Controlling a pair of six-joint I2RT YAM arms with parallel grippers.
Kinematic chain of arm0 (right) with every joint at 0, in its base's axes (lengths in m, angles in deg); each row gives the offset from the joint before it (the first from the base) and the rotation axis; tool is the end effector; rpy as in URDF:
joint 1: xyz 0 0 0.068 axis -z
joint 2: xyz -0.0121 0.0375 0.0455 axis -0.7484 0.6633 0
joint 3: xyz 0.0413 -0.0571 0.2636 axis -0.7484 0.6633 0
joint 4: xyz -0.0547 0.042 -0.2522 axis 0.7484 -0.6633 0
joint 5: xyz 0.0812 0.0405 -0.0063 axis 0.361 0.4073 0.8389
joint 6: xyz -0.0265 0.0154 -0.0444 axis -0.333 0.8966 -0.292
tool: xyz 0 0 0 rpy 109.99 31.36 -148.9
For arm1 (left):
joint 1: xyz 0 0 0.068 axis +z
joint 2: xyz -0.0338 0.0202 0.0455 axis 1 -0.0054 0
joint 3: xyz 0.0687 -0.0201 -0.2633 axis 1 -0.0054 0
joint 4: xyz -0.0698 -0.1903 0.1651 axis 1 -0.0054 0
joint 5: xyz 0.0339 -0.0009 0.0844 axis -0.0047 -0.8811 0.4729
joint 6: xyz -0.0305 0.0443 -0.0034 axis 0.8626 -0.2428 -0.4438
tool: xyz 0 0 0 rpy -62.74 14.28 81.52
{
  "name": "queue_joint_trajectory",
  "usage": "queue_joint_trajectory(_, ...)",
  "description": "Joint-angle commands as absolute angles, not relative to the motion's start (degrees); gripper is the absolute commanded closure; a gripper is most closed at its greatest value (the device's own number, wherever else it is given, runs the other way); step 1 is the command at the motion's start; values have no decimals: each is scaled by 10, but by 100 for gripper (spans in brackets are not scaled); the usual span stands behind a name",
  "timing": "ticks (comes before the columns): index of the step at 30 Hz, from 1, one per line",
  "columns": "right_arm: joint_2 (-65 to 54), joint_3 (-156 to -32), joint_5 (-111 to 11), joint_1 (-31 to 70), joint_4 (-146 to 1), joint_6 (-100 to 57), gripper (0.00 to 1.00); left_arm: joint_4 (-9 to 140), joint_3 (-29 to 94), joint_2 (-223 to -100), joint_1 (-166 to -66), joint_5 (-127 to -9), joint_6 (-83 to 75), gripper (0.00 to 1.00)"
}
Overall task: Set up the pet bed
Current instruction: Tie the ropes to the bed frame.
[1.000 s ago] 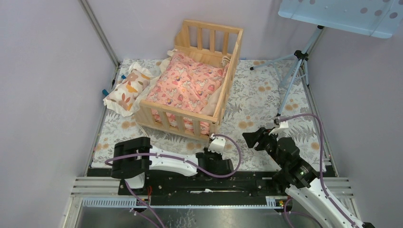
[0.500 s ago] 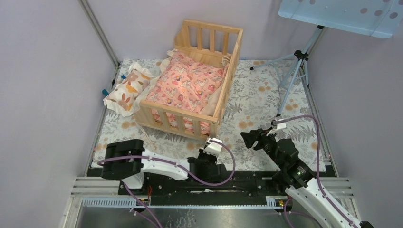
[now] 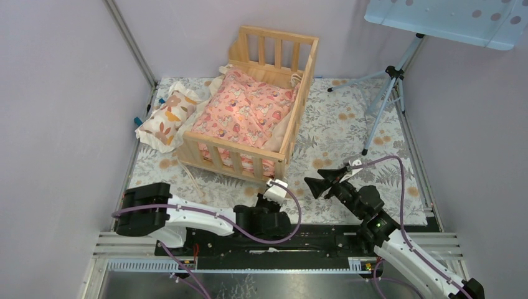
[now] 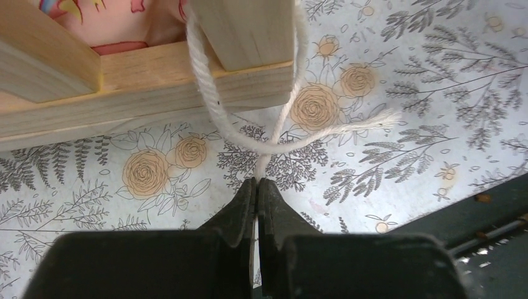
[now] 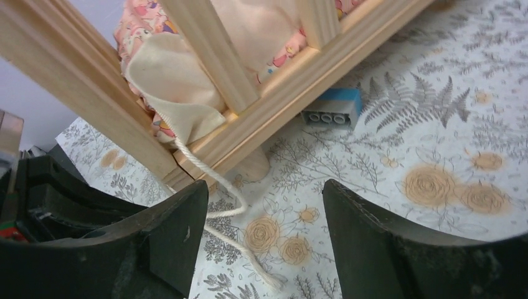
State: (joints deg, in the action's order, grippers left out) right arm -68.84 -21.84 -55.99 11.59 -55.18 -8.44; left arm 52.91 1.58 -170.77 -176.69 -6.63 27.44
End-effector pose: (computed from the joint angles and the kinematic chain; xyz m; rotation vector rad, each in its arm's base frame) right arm 0.1037 0.0791 0.1973 -0.2558 1.5617 0.8050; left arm 0.0426 -0.2690 0.1726 0.4604 2.0340 -0.1657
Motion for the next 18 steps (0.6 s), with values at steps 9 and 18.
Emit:
queue_joint_trajectory(9,-706,-195,-491,115,-447,-182,25,548,-12,-1590,-1764,-165,220,100)
queue_joint_trajectory(18,-700,-186,-346,114,-399,-194,30,517,23,-1556,-1760,-172,187,100)
